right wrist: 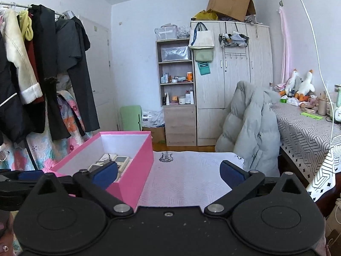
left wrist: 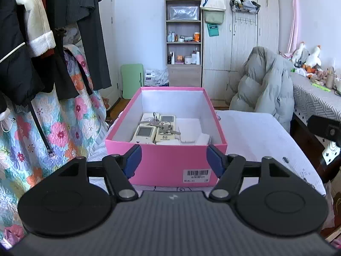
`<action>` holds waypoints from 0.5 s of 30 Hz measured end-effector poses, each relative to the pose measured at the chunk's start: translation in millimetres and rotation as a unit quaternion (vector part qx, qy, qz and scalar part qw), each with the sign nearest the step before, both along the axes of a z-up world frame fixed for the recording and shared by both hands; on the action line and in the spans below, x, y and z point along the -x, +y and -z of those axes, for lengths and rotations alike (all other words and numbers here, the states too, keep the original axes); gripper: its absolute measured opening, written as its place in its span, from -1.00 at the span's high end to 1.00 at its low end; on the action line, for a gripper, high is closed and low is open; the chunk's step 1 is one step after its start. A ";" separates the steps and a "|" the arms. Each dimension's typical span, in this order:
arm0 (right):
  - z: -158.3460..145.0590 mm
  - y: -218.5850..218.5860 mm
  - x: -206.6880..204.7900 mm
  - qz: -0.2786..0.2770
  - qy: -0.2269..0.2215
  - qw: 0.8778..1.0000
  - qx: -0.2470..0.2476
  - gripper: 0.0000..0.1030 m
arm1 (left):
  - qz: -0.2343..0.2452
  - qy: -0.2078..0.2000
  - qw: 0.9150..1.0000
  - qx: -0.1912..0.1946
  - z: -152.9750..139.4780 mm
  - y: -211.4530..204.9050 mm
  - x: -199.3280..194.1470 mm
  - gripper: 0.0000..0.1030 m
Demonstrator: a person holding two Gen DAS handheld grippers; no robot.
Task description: Organize rigid objects
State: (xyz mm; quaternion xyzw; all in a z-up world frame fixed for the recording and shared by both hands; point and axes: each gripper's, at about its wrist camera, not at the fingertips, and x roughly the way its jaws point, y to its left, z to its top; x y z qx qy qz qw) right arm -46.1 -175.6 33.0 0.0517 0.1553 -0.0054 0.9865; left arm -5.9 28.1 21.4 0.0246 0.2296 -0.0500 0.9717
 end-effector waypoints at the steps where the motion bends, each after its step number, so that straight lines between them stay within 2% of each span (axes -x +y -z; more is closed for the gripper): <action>1: -0.4 -0.6 -0.1 0.000 0.001 1.000 -0.003 -1.00 | 0.001 0.001 1.000 0.000 0.8 0.0 0.3 -0.36; 6: 0.4 -1.0 0.5 0.004 0.012 1.000 -0.006 -1.00 | 0.006 0.008 1.000 0.002 2.4 -0.9 1.2 -0.57; 13: 0.5 -1.6 -1.2 -0.001 0.028 1.000 -0.009 -1.00 | 0.010 0.006 1.000 0.003 0.9 -0.9 3.4 -0.97; 15: 0.1 -1.8 -1.6 -0.001 0.030 1.000 -0.008 -1.00 | 0.007 0.006 1.000 -0.001 0.9 -0.5 3.4 -1.00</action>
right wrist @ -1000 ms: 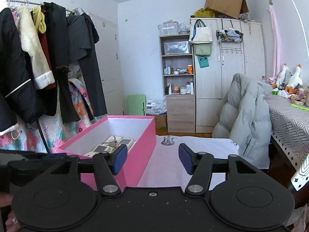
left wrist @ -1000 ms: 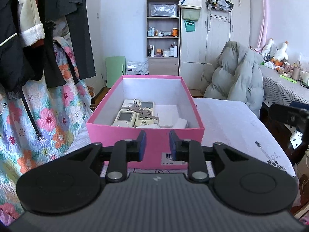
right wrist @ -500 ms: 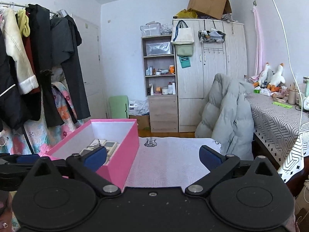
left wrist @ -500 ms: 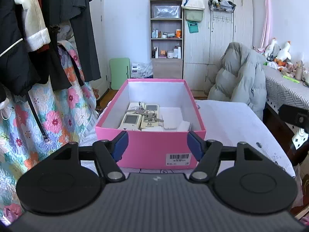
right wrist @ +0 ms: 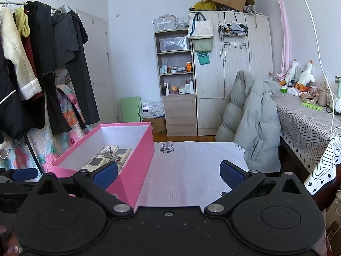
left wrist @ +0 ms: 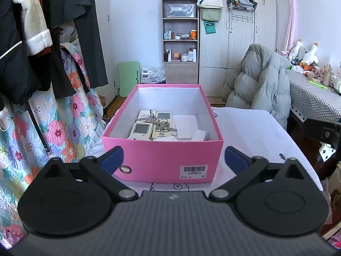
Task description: Organize rigid objects
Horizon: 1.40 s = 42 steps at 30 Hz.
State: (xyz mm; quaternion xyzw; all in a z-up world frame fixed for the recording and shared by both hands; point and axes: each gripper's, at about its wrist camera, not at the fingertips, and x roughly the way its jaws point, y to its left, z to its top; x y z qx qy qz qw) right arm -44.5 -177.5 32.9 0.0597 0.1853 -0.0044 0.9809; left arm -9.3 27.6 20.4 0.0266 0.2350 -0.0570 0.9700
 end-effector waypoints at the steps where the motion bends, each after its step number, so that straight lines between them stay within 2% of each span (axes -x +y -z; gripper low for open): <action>1: -0.1 0.2 -0.1 0.001 0.002 1.000 0.000 -1.00 | -0.005 0.004 1.000 -0.004 0.2 0.3 -0.5 -1.00; 11: 0.7 3.2 0.7 0.008 0.016 1.000 0.010 -1.00 | -0.038 0.033 0.999 -0.021 0.2 5.7 -3.3 -1.00; 42: 4.5 7.7 -1.2 0.005 0.029 0.999 0.021 -1.00 | -0.025 0.059 0.998 -0.014 2.2 10.0 -3.8 -1.00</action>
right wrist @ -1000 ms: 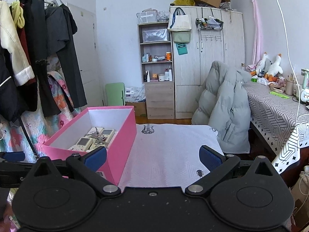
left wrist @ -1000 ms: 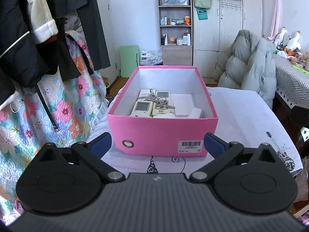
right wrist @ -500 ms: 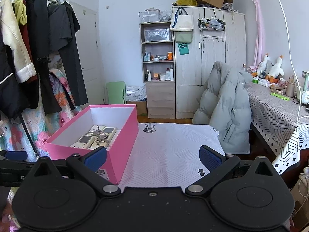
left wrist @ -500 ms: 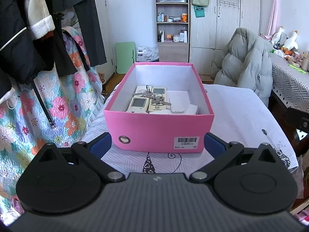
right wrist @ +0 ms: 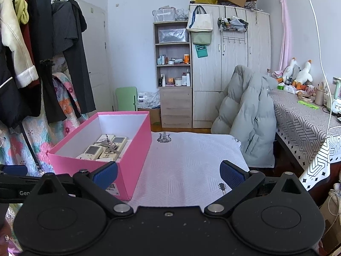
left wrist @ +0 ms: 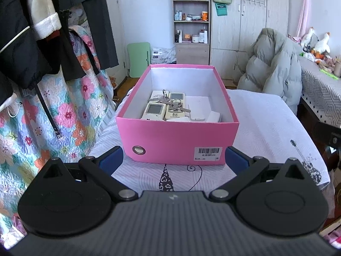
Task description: Organize rigid objects
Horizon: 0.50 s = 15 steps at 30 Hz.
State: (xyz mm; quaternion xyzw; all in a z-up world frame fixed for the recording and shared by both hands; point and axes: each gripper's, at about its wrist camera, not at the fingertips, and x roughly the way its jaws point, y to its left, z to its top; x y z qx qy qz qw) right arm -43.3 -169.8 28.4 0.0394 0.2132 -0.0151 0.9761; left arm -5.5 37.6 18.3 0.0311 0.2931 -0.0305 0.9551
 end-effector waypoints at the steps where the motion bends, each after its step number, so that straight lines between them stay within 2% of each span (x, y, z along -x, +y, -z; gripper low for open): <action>1: 0.1 0.3 -0.6 0.000 0.001 1.000 0.001 -1.00 | 0.004 0.001 1.000 -0.004 -0.4 -0.6 -1.7 -1.00; 6: 1.3 -0.2 -1.2 0.001 0.002 1.000 0.000 -1.00 | -0.001 -0.002 1.000 -0.021 1.1 -4.2 -1.3 -1.00; 15: 2.8 -0.1 -1.7 0.005 0.005 1.000 0.002 -1.00 | 0.002 0.007 1.000 -0.008 2.4 -3.0 -2.8 -1.00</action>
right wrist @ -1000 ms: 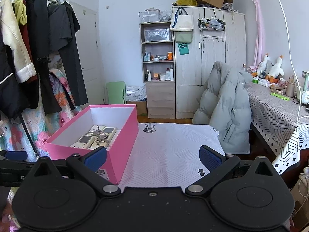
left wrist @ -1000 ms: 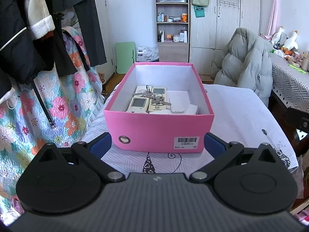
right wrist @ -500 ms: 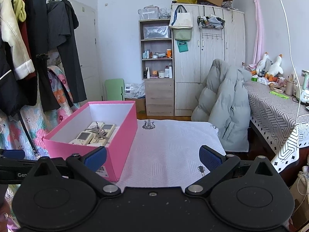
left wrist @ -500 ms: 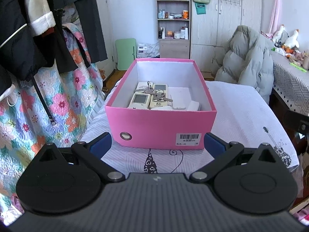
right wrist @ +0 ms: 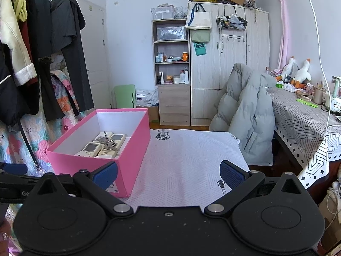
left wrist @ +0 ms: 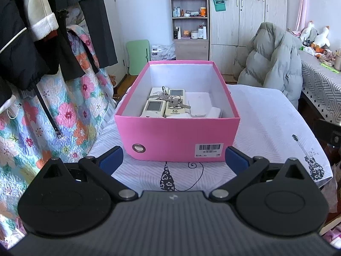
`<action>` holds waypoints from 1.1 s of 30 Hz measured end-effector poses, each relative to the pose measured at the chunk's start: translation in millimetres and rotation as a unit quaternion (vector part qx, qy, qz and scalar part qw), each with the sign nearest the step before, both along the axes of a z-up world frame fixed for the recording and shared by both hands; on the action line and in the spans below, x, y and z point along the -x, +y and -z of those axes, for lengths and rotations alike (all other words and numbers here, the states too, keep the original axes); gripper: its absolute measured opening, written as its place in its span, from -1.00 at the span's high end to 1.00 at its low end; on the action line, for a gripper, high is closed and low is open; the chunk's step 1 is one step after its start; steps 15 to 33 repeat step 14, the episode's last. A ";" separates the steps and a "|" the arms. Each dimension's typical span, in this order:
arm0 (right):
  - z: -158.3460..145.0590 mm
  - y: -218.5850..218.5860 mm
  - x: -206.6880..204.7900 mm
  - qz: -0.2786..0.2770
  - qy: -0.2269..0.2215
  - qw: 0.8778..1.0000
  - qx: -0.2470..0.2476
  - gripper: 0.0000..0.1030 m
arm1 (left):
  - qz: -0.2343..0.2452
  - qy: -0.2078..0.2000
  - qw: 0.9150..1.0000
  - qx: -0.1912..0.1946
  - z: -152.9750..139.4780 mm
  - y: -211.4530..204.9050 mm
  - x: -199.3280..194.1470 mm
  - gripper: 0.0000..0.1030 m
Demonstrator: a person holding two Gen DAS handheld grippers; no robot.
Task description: Organize rigid objects
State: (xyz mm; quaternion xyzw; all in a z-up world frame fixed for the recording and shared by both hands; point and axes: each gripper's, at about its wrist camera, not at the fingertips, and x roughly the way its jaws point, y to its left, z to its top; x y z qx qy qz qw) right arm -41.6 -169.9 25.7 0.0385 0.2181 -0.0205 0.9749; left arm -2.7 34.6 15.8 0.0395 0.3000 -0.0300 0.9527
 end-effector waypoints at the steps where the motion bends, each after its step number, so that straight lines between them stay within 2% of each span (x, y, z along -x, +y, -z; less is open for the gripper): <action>1: -0.1 0.2 0.1 0.000 0.000 1.000 0.000 -1.00 | 0.003 -0.001 1.000 -0.001 0.0 -0.2 0.4 -1.00; 6: -0.2 2.3 0.1 0.003 0.001 1.000 0.000 -1.00 | 0.002 -0.008 1.000 -0.012 0.8 -3.4 2.7 -1.00; 33: 0.4 4.3 -1.1 0.005 0.003 1.000 0.001 -1.00 | 0.005 -0.007 1.000 -0.006 -0.5 -0.9 3.1 -1.00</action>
